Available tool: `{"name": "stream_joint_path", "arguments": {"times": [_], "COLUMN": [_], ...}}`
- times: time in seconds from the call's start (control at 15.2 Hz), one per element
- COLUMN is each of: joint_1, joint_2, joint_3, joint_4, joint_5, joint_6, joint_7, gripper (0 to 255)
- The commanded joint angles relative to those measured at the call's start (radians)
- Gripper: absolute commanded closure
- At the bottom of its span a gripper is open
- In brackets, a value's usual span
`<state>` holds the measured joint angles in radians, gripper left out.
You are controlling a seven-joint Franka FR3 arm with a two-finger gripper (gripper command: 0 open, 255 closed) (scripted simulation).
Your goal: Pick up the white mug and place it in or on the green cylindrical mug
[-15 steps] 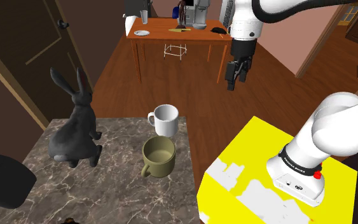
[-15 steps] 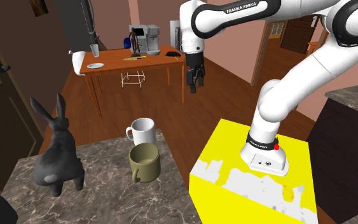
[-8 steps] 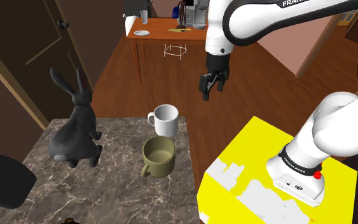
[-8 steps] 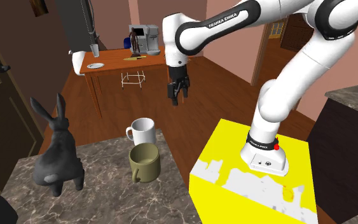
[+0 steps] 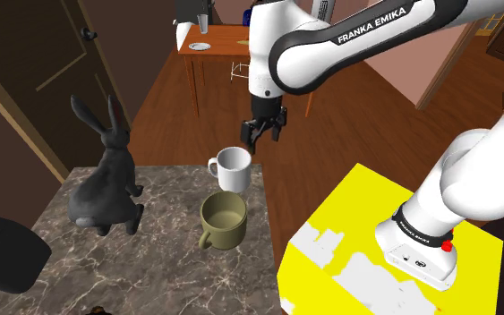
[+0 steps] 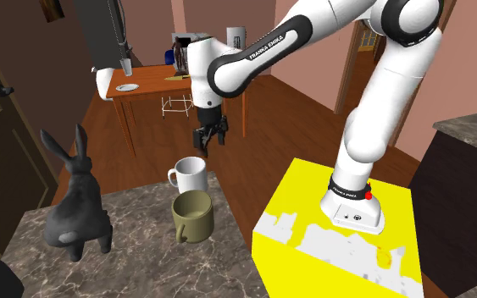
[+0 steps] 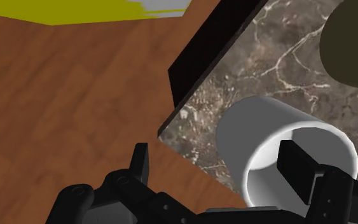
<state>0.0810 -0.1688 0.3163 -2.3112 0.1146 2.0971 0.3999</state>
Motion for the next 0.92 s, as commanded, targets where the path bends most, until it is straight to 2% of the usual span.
{"name": "stream_joint_path", "arguments": {"times": [0.0, 0.13, 0.59, 0.86], "joint_1": [0.001, 0.008, 0.012, 0.012], "joint_2": [0.074, 0.149, 0.201, 0.206], "joint_3": [0.021, 0.038, 0.039, 0.039], "joint_4": [0.044, 0.095, 0.050, 0.047], "joint_5": [-0.033, -0.073, -0.094, -0.096], "joint_6": [0.043, 0.076, 0.170, 0.178], "joint_7": [0.055, 0.113, 0.128, 0.130], "gripper": [0, 0, 0, 0]}}
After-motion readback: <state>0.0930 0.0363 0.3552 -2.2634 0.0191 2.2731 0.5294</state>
